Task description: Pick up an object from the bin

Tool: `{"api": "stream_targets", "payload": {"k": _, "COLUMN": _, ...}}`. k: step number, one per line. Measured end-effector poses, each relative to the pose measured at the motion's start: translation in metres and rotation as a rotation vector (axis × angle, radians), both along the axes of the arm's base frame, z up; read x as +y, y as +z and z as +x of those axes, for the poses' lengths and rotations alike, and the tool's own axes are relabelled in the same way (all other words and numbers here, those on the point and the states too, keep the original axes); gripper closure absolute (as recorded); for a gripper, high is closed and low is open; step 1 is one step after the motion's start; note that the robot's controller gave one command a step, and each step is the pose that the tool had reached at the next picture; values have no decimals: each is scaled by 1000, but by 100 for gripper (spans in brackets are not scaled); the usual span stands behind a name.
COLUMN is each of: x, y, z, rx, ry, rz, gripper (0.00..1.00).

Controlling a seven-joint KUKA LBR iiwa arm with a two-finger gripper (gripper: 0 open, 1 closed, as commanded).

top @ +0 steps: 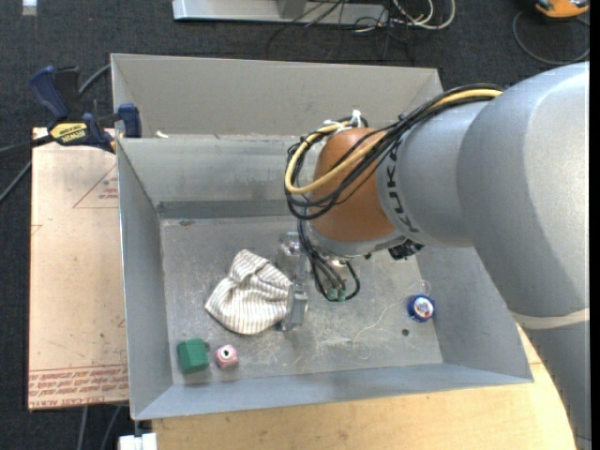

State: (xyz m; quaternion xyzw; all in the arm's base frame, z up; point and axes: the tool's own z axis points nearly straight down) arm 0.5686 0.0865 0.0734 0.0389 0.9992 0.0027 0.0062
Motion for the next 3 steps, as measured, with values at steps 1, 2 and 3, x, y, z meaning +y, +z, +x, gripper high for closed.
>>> {"api": "stream_targets", "payload": {"k": 1, "x": 0, "y": -2, "z": -20, "rx": 9, "ry": 145, "rz": -2, "gripper": 0}}
{"api": "stream_targets", "payload": {"k": 2, "x": 41, "y": -3, "z": -14, "rx": -4, "ry": 19, "rz": 1, "gripper": 100}}
{"api": "stream_targets", "payload": {"k": 3, "x": 41, "y": -3, "z": -14, "rx": -4, "ry": 19, "rz": 1, "gripper": 100}}
